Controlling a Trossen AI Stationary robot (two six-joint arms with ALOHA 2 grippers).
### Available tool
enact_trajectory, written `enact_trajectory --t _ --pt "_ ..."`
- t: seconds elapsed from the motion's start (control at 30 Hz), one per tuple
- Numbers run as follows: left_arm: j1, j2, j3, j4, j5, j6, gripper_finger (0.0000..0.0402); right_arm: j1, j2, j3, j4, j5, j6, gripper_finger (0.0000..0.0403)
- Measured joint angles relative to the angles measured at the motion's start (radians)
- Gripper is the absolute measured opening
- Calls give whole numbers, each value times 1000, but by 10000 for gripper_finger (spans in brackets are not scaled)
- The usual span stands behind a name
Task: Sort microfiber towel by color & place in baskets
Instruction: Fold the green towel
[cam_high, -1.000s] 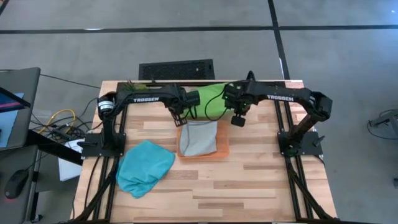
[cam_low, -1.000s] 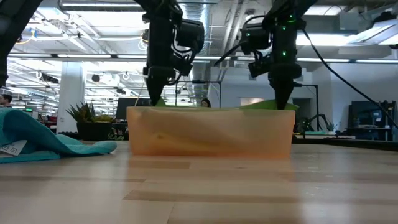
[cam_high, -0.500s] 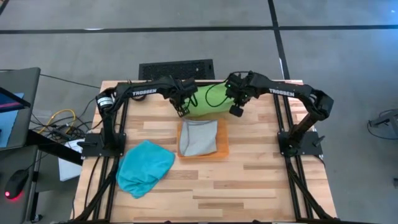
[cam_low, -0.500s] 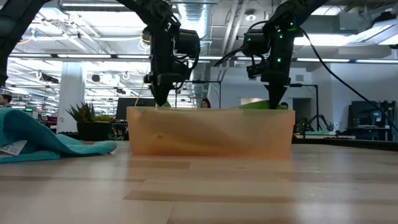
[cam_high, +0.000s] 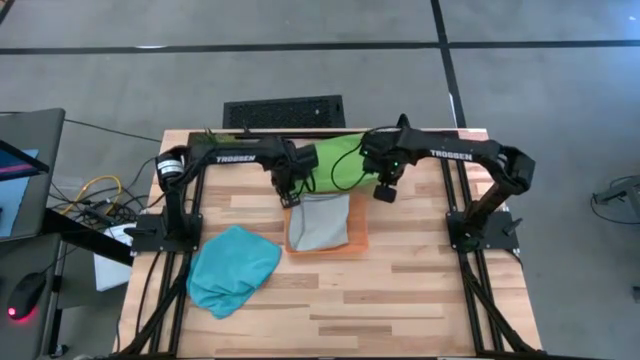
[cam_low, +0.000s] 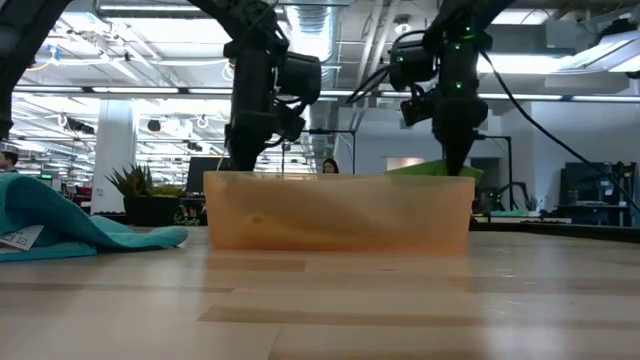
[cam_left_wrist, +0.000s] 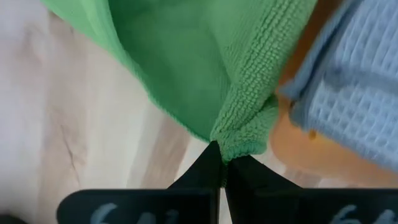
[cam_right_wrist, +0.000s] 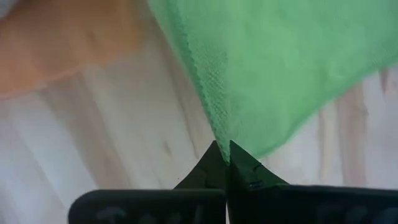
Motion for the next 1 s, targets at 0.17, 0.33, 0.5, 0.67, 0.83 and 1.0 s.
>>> enact_trajectory --t 0.17,0.33,0.5,0.67,0.83,1.0 --pt "-3 0 -21 5 0 -14 0 40 0 1 11 0 0 11" --pt "-3 0 -21 7 -1 -3 2 57 0 1 10 2 29 29" --pt "-8 0 -21 7 0 50 24 63 0 1 10 3 42 58" --pt "-10 0 -21 6 0 53 71 71 0 1 -2 3 43 100" --pt "-10 0 -20 -7 6 62 115 78 0 1 -6 3 45 151" --pt "-3 -14 35 -84 -12 68 133 74 0 17 -27 3 45 182"
